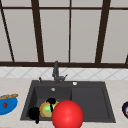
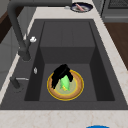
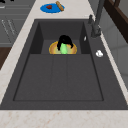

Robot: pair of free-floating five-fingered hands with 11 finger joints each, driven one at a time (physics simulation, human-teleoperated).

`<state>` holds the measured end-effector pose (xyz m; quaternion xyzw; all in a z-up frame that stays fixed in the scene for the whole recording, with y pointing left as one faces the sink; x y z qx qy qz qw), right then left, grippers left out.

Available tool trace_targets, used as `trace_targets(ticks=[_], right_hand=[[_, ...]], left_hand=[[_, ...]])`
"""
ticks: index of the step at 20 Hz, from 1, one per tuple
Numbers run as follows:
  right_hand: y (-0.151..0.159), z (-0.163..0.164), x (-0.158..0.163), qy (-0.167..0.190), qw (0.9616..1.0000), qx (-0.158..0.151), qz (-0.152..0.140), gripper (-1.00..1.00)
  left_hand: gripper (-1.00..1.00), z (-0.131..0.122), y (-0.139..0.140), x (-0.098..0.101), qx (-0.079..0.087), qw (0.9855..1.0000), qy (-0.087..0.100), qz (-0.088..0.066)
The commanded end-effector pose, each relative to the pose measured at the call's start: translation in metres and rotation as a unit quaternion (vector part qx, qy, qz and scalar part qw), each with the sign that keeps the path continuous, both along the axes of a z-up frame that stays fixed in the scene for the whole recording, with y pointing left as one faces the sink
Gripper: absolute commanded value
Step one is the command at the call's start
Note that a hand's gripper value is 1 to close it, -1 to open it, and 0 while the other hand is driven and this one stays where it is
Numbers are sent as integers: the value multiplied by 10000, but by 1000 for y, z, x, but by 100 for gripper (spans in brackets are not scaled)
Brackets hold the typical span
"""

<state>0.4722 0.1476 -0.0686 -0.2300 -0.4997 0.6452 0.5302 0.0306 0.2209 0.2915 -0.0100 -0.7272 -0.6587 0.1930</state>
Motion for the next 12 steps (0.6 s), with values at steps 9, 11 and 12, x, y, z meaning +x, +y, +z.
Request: trace_targets(ticks=[9, 11, 12], right_hand=[[-8, 15, -19, -346, 9994, -7, 38, -100], [-11, 16, -28, -455, 9990, 25, 38, -100], [-15, 22, -31, -577, 9983, -8, 36, -100]], left_hand=[[0, 0, 0, 0, 0, 10000, 0, 0], [0, 0, 0, 0, 0, 10000, 0, 0], [0, 0, 0, 0, 0, 10000, 0, 0]])
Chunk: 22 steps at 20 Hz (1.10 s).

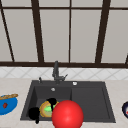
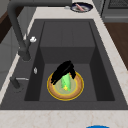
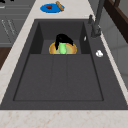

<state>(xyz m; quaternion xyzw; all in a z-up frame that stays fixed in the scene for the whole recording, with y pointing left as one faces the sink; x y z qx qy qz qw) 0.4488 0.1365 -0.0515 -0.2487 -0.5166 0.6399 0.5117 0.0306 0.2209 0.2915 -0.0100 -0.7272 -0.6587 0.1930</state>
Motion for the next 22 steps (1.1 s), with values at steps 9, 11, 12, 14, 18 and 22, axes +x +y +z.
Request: trace_targets(ticks=[9, 11, 12, 14, 18, 22], right_hand=[[-18, 54, -25, -413, 9991, 16, 3, -100], [-21, 64, -28, -404, 9992, 29, 2, -100], [-23, 69, -30, -409, 9992, 47, 0, -100], [-27, 79, -31, -418, 9991, 70, -1, -100], [-36, 98, -36, -504, 9986, 163, -6, -100], [-47, 117, -45, -621, 9979, 189, -10, -100]], left_hand=[[0, 0, 0, 0, 0, 10000, 0, 0], [0, 0, 0, 0, 0, 10000, 0, 0], [0, 0, 0, 0, 0, 10000, 0, 0], [0, 0, 0, 0, 0, 10000, 0, 0], [0, 0, 0, 0, 0, 10000, 0, 0], [0, 0, 0, 0, 0, 10000, 0, 0]])
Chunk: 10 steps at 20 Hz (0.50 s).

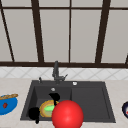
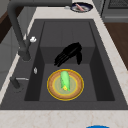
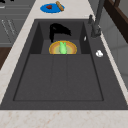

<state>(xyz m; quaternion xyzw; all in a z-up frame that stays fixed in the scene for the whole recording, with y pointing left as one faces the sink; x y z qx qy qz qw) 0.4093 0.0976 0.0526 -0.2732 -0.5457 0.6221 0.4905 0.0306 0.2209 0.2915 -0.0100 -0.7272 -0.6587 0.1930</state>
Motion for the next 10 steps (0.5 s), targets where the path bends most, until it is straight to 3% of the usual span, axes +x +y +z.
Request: trace_targets(ticks=[1, 10], right_hand=[[-11, 17, -9, -211, 9997, 98, 0, -100], [-36, 58, -19, -442, 9989, 137, -36, -100]], left_hand=[[0, 0, 0, 0, 0, 10000, 0, 0], [0, 0, 0, 0, 0, 10000, 0, 0]])
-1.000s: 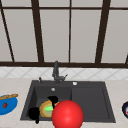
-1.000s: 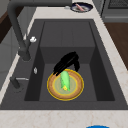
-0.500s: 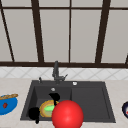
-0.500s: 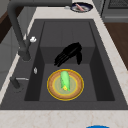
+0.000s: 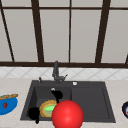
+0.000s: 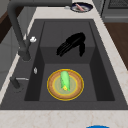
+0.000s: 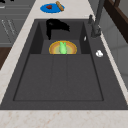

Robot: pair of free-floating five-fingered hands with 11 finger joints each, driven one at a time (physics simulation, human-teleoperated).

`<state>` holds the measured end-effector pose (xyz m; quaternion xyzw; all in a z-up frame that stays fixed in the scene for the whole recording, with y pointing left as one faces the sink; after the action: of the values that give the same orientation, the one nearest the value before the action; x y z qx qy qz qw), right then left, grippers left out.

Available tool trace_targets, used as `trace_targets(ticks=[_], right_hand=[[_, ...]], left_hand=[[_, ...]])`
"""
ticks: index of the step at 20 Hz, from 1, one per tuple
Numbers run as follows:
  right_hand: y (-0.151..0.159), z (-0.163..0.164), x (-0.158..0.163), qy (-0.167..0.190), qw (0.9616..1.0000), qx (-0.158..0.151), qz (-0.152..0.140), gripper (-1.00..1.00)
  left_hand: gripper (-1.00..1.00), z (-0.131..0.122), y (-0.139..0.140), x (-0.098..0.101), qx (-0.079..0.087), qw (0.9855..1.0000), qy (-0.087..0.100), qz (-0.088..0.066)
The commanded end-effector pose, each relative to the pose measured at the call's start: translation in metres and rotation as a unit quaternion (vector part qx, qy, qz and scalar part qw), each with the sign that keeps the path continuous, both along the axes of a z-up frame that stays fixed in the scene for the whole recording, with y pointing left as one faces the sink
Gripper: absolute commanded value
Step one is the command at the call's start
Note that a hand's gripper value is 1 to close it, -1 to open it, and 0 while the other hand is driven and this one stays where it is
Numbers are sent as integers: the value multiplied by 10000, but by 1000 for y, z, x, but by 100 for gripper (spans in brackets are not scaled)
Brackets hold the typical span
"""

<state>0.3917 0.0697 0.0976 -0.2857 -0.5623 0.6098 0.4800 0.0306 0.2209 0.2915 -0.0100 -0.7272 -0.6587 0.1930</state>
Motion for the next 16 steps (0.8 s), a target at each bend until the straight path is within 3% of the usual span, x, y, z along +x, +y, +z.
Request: trace_targets(ticks=[1, 16], right_hand=[[-11, 18, -2, -210, 9998, 52, -20, -100], [-47, 103, -7, -340, 9994, 44, -13, -100]], left_hand=[[0, 0, 0, 0, 0, 10000, 0, 0], [0, 0, 0, 0, 0, 10000, 0, 0]])
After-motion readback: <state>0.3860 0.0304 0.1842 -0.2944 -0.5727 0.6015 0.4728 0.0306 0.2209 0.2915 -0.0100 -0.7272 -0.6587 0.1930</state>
